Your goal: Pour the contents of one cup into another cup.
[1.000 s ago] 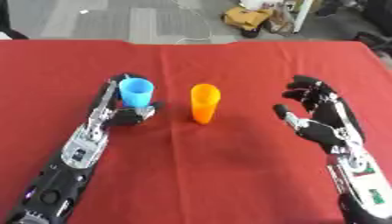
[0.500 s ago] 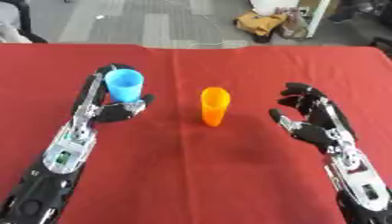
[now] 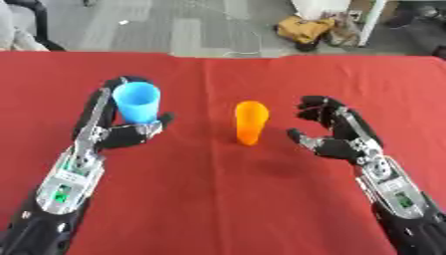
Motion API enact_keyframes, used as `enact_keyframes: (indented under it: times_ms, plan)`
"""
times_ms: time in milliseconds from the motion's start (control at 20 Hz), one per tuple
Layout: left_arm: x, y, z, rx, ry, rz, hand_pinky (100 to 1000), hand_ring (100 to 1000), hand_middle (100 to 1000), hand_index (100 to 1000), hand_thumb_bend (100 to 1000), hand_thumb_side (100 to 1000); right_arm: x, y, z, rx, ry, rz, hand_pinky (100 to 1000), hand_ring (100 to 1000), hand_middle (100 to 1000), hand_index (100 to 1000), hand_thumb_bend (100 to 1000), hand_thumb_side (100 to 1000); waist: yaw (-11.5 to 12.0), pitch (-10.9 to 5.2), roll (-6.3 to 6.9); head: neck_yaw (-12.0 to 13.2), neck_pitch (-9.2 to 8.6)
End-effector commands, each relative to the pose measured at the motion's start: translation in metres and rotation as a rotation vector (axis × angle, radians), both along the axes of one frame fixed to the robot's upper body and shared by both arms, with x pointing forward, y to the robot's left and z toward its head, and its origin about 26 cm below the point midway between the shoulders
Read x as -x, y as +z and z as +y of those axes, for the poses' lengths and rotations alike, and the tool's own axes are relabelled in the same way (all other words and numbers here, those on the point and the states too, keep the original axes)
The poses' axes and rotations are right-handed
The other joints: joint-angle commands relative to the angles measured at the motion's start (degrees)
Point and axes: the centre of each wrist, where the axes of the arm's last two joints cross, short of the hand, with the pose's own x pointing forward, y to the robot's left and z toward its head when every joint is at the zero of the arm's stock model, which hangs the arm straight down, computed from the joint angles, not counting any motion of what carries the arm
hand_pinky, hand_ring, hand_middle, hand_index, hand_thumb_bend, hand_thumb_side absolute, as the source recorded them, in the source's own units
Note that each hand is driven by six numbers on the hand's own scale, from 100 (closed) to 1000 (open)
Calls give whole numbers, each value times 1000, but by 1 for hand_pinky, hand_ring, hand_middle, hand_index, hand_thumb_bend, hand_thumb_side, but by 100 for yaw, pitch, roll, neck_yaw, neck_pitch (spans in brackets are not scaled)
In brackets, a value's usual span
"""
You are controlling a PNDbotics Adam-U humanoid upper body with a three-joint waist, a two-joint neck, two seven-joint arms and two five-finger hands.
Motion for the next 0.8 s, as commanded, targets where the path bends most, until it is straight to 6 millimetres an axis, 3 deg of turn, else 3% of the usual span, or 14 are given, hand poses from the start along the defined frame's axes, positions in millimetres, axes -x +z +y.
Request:
enact_keyframes:
  times_ms: [50,800]
  plan:
    - [4,13,-7,17,-37,-34,318,426,475,685,574,100,-8,9,-5,53,17,-14,836,723,698,807,493,100,30,-120,14,-51,-40]
    - [13,17,-18,36,-92,-40,332,430,478,688,579,100,-32,-2,4,101,47,46,849,744,717,808,511,100,229,-125,58,-225,-82]
